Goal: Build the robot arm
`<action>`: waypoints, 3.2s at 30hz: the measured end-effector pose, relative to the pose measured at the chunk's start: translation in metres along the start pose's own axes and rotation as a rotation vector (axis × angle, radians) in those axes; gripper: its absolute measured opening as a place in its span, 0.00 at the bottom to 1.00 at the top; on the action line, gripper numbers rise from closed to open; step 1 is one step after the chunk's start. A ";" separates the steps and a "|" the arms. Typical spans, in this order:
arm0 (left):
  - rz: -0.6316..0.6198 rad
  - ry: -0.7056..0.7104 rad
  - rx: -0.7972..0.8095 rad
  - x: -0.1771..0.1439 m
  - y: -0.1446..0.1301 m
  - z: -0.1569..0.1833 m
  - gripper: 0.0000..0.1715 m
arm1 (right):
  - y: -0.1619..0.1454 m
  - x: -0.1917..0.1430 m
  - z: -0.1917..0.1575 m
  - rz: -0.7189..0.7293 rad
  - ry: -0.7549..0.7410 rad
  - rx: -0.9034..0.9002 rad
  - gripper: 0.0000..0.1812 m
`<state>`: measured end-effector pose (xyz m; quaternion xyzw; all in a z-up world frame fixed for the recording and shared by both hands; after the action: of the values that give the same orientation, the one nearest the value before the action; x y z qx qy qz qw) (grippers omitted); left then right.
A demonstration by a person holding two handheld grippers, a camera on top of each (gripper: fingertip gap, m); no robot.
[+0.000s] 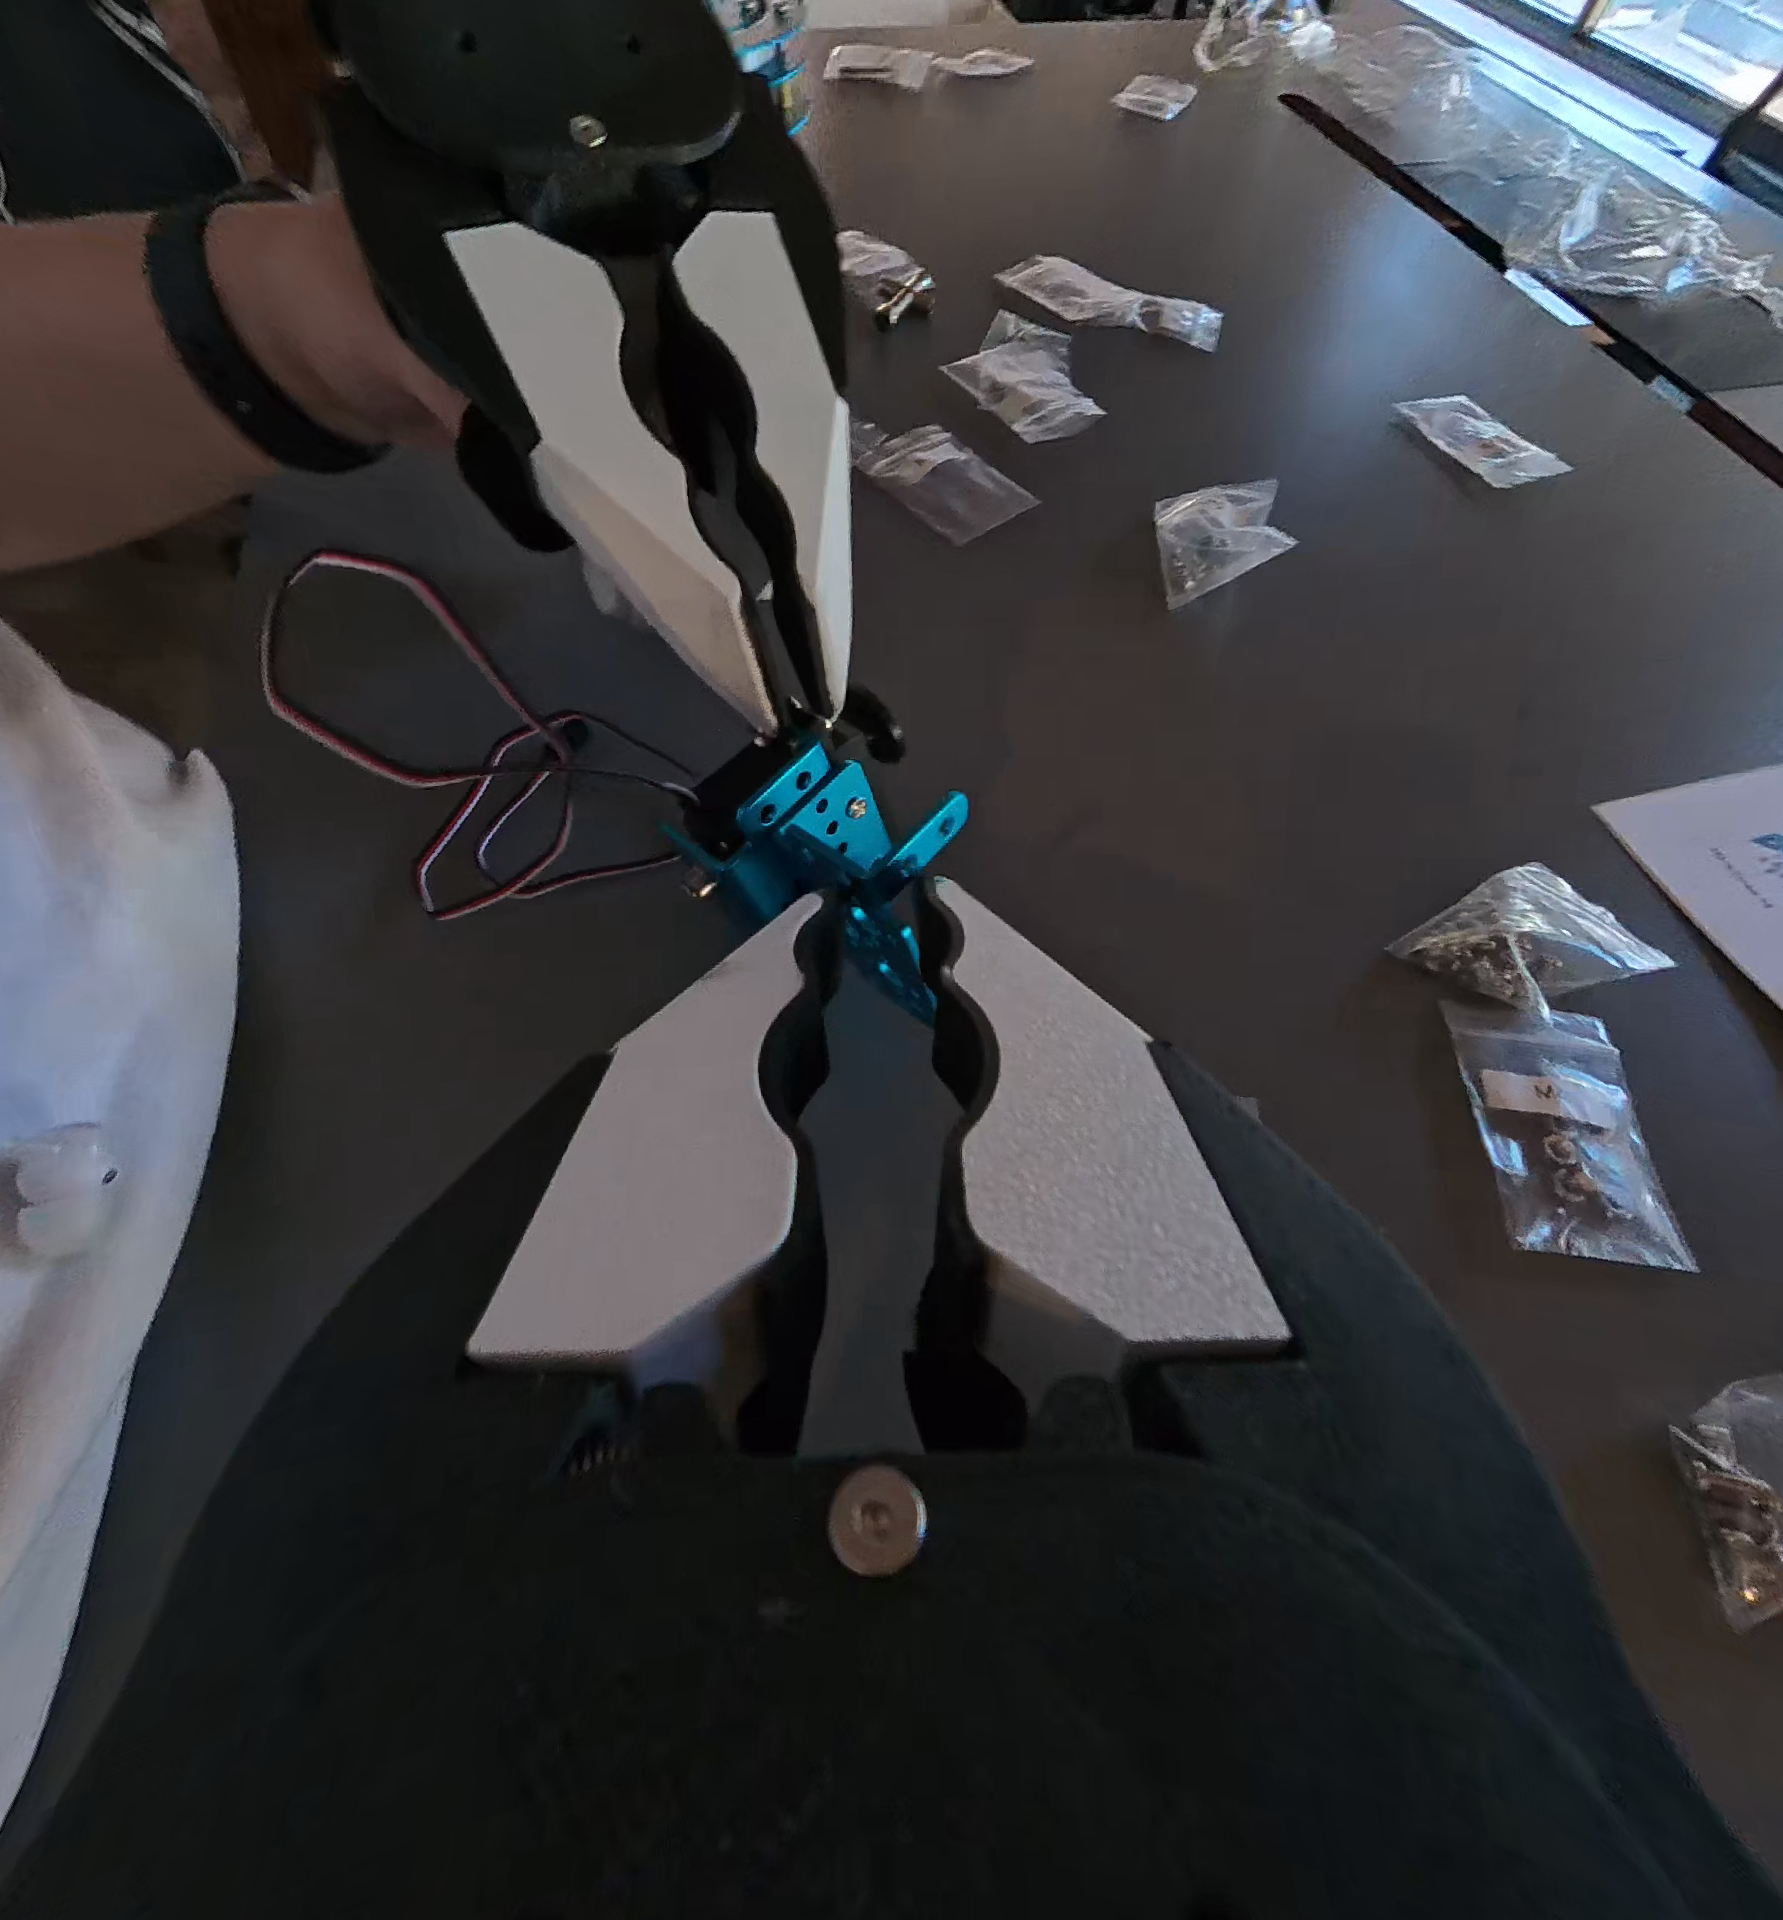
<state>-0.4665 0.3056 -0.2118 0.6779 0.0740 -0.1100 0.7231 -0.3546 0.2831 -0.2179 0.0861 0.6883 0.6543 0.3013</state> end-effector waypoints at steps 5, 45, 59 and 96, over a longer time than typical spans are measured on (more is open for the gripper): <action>-0.012 0.125 -0.064 0.004 0.002 0.003 0.05 | 0.001 -0.029 0.014 0.007 -0.050 0.031 0.14; -0.068 0.431 -0.058 -0.034 0.011 0.045 0.14 | 0.024 -0.090 -0.008 0.002 -0.002 -0.168 0.04; -0.059 -0.056 0.043 -0.024 0.004 -0.003 0.14 | 0.030 -0.021 -0.051 0.074 -0.491 0.064 0.04; -0.799 -0.485 0.631 0.071 0.037 -0.007 0.01 | -0.022 -0.095 -0.060 0.022 -0.629 0.104 0.04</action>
<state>-0.3883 0.3107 -0.1947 0.7358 0.1201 -0.5449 0.3837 -0.3040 0.1808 -0.2127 0.3071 0.5930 0.5627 0.4873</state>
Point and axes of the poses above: each gripper's, where its closed fingertips meet, x out along the fingers, y out of its top, z = x × y across the jaws, the point moved 5 cm from there along -x, back along the fingers, and after that the axes turned 10 degrees about z, right-handed, at the moved point
